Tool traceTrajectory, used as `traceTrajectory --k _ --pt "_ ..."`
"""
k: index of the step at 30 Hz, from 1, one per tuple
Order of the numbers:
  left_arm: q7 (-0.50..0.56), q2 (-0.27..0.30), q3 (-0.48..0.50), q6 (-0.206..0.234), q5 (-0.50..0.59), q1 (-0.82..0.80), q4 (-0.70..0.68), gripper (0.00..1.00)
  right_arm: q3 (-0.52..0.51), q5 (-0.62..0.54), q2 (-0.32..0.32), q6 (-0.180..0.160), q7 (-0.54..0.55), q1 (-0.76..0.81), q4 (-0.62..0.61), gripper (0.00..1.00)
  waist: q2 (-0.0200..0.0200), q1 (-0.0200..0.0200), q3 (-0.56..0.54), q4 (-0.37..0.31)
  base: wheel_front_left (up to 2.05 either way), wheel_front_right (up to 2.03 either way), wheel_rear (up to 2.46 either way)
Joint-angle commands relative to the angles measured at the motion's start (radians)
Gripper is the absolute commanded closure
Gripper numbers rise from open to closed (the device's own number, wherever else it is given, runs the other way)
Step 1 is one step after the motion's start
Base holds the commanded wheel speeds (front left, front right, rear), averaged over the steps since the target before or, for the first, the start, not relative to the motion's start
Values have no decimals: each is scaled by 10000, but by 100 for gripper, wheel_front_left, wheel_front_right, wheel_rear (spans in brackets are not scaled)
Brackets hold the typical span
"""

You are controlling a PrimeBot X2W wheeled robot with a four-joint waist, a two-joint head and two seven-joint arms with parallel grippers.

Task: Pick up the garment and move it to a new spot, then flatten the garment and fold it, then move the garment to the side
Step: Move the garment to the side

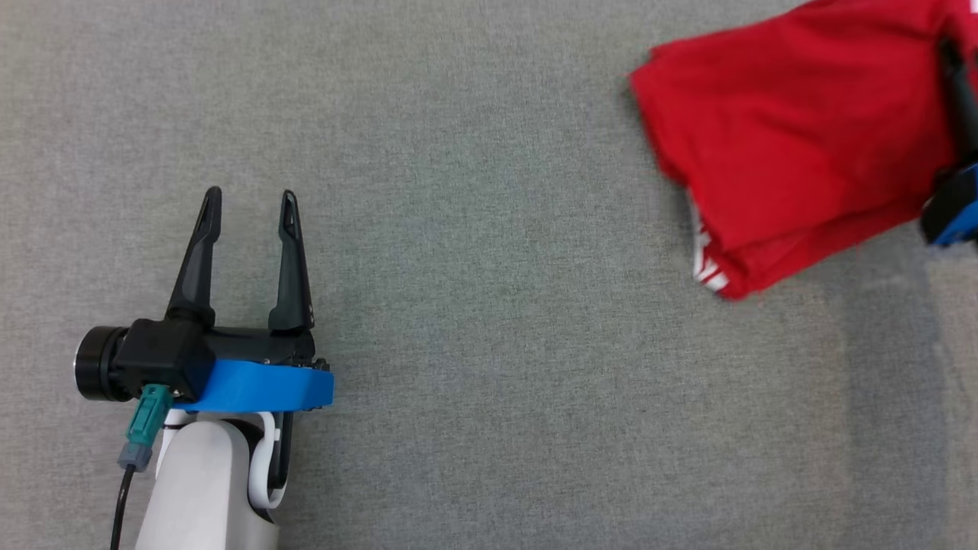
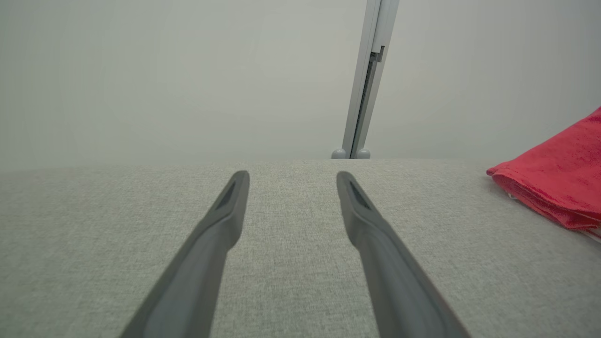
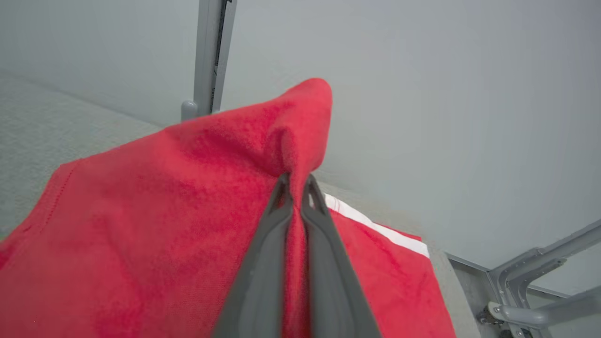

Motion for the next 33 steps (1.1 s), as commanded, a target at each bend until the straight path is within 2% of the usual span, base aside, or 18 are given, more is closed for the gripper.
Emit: traceTrajectory --k 1,7,12,16,21,29,30,31,32,33 --pt "-45 7 -26 -26 48 -197 -83 0 -86 27 -333 -1 105 -357 -119 100 0 -1 167 24 0 0 0" --pt "-43 17 -54 -56 150 -338 -270 0 -410 104 -1303 -1 576 -847 -69 100 0 -1 536 -49 0 0 0" --pt "-45 68 -98 -94 210 -494 -412 0 -723 309 -2306 -1 832 -1084 428 100 0 -1 747 -75 0 0 0" --pt "-45 85 -108 -99 254 -474 -493 0 -1027 338 -2830 -1 1001 -1110 648 100 0 -1 793 -131 0 0 0" --pt "-43 104 -116 -121 263 -426 -537 0 -1179 235 -3109 -1 1289 -1172 886 100 0 -1 813 -190 0 0 0" --pt "-43 116 -127 -148 255 -575 -475 0 -1335 -139 -2945 -1 1809 -1530 1242 100 0 -1 965 -174 0 0 0" --pt "-45 117 -113 -149 246 -588 -474 0 -1395 -219 -2887 -1 1805 -1560 1272 89 0 -1 988 -165 0 0 0" --pt "-43 117 -104 -150 240 -601 -466 0 -1430 -385 -2878 -1 1890 -1570 1326 90 0 -1 1009 -149 0 0 0" --pt "-43 116 -101 -153 238 -606 -460 0 -1434 -487 -2791 -1 1949 -1587 1364 85 0 -1 1022 -138 0 0 0" --pt "-45 112 -94 -150 233 -608 -454 0 -1503 -538 -2676 -1 1966 -1638 1386 55 0 -1 1037 -128 0 0 0"
